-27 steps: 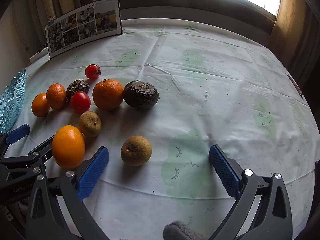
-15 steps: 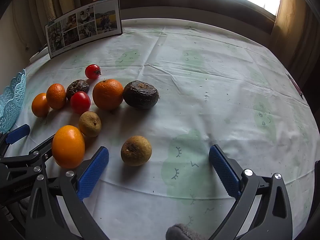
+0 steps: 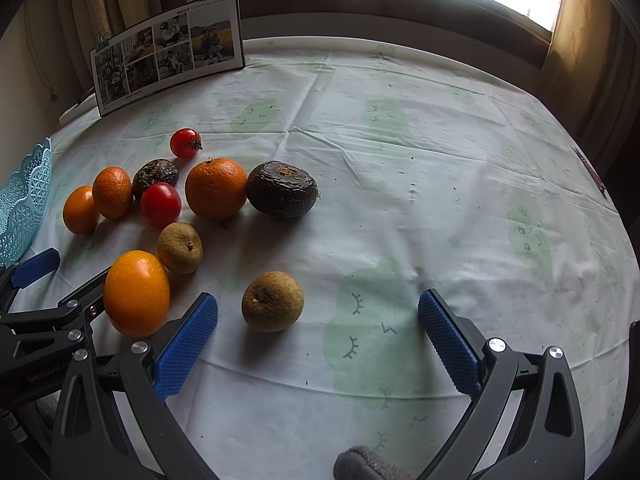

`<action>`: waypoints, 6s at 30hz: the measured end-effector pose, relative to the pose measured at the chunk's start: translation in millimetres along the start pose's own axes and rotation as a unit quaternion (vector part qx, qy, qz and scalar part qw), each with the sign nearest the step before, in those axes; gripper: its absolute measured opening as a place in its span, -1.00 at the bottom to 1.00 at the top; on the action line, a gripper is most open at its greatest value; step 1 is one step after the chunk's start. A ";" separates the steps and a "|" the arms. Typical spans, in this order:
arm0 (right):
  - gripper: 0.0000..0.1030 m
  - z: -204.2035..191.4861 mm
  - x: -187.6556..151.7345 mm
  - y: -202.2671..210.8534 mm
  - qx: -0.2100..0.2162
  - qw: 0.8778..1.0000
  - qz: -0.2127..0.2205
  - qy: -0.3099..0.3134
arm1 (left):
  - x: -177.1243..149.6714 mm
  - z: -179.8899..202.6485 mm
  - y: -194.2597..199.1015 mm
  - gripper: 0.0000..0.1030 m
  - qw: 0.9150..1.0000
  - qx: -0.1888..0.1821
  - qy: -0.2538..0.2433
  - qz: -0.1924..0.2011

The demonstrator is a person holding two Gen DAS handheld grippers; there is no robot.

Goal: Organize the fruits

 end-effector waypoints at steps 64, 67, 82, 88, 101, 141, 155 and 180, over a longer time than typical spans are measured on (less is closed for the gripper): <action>0.90 19.6 -1.9 24.0 0.088 0.996 0.030 -0.019 | 7.4 1.2 32.4 0.96 0.999 0.006 -0.018 0.031; 0.81 19.4 -1.0 26.2 0.096 0.995 0.035 -0.018 | 6.5 8.8 36.4 0.96 0.999 -0.001 -0.028 0.035; -0.25 -3.1 1.8 16.4 0.109 0.993 0.019 0.033 | 18.4 -5.3 30.8 0.96 0.999 0.017 -0.011 0.045; -0.25 -3.1 1.0 15.7 0.108 0.993 0.023 0.037 | 32.3 -9.3 19.4 0.96 0.998 0.026 -0.014 0.049; -0.25 -0.4 -0.8 16.2 0.113 0.993 0.023 0.032 | 40.6 -11.8 0.2 0.32 0.998 -0.041 0.004 0.037; -0.46 -17.2 12.6 27.2 0.108 0.993 0.035 0.027 | 46.4 -58.1 57.0 -0.26 0.992 -0.024 0.051 0.111; -0.46 -62.6 41.0 44.5 0.122 0.989 0.066 0.047 | 39.8 -153.7 69.0 -0.26 0.982 0.063 0.109 0.140; -0.46 -257.0 72.3 55.7 0.291 0.947 0.062 0.125 | 1.3 -263.3 107.8 0.68 0.957 0.153 0.179 0.167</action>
Point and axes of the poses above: each gripper's, at about its wrist camera, not at the fingertips, and y roughly against the way its jaws point, z to its right, x to its top, the point moved 5 cm from there along -y, roughly the way its jaws point, and after that the axes turned 8 degrees about z, right-handed, at the moved point
